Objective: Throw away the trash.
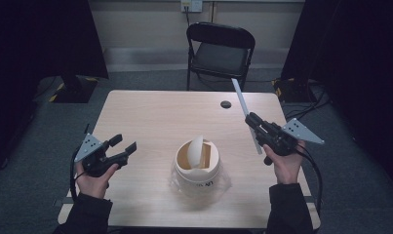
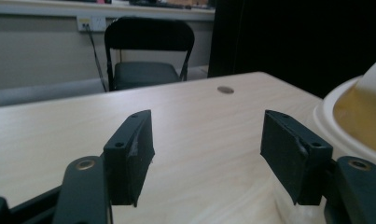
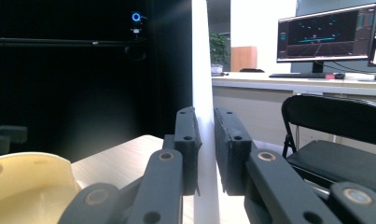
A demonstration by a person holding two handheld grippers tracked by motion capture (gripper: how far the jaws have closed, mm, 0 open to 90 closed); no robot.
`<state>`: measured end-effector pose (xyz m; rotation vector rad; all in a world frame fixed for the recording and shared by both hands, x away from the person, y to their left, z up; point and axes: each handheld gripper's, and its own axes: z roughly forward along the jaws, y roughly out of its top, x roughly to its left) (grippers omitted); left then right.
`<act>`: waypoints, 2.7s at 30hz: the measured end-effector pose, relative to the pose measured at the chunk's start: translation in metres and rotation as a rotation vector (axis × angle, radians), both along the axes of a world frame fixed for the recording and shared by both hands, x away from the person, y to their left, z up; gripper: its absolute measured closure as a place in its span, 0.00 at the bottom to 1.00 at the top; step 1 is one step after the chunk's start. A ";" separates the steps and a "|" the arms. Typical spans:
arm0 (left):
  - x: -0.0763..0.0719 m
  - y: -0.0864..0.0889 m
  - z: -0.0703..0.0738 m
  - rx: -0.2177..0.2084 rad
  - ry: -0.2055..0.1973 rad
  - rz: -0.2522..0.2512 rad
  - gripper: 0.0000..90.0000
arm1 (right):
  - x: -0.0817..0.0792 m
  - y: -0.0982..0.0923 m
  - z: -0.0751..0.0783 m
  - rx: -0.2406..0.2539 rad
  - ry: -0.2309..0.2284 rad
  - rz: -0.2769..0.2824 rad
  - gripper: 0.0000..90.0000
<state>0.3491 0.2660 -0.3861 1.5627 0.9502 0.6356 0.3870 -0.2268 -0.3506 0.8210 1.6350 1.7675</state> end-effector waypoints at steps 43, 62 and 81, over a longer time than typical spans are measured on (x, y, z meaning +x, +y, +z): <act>0.092 -0.133 0.086 -0.172 -0.119 -0.232 0.49 | 0.049 0.039 0.008 -0.074 -0.108 0.167 0.90; 0.094 -0.169 0.111 -0.220 -0.135 -0.295 0.57 | 0.043 0.054 0.012 -0.084 -0.131 0.235 0.90; 0.095 -0.185 0.108 -0.282 -0.087 -0.382 0.86 | 0.041 0.056 0.010 -0.098 -0.115 0.272 0.89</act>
